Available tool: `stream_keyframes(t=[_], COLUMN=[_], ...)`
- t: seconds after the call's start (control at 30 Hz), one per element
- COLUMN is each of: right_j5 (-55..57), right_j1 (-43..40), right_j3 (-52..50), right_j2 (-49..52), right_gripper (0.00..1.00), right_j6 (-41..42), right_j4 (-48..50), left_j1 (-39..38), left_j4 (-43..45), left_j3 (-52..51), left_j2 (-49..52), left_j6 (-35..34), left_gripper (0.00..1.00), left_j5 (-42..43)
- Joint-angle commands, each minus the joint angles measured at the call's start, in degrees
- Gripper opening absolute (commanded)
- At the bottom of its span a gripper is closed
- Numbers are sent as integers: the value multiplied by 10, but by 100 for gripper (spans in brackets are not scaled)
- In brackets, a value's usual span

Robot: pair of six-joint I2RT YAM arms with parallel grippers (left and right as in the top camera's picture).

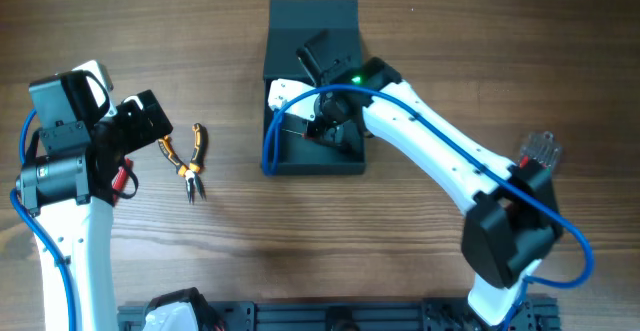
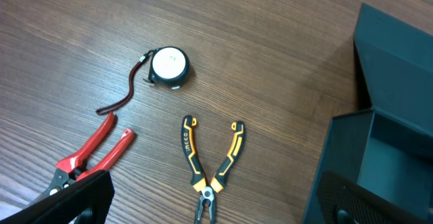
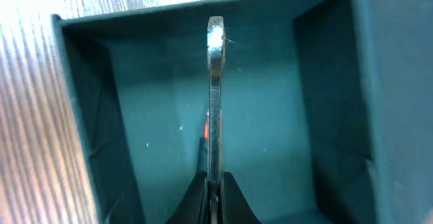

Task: Pack container
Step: 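Carry the silver wrench into the green box and release it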

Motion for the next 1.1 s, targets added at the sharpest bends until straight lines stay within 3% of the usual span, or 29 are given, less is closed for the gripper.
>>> stream_keyframes(t=[0.0,0.23,0.27,0.3,0.33,0.37,0.6,0.7,0.77,0.83,0.93,0.97,1.03,1.07], right_j5=[-26,-46,-46,-46,-46,-46,-46,-2,31,56,152,184,247,268], right_j1=[3,3,2,1,0,-1,-2,-2,-4,-10,-30,-41,-70,-92], right_j3=[2,2,2,2,2,3,5,39,77,125,209,234,274,294], right_j2=[45,91,91,91,91,91,88,76,61,44,13,1,-24,-39], right_gripper=[4,6,11,25,49,58,71,78,69,68,69,72,89,89], right_j6=[-13,-2,5,6,6,7,52,169,201,206,305,350,459,526], right_j4=[10,22,27,29,29,28,24,6,-25,-63,-106,-119,-149,-174], left_j1=[-2,-2,-2,-2,-2,-2,-2,-2,-2,-2,-2,-2,-2,-2], left_j4=[2,2,2,2,2,1,1,1,2,2,2,1,1,1], left_j3=[11,11,11,11,11,11,11,11,11,11,11,11,11,11], left_j2=[-9,-9,-9,-9,-9,-9,-9,-9,-9,-9,-9,-9,-9,-9], left_j6=[11,11,11,11,11,11,11,11,11,11,11,11,11,11], left_gripper=[100,100,100,100,100,100,100,100,100,100,100,100,100,100], left_j5=[-3,-3,-3,-3,-3,-3,-3,-3,-3,-3,-3,-3,-3,-3])
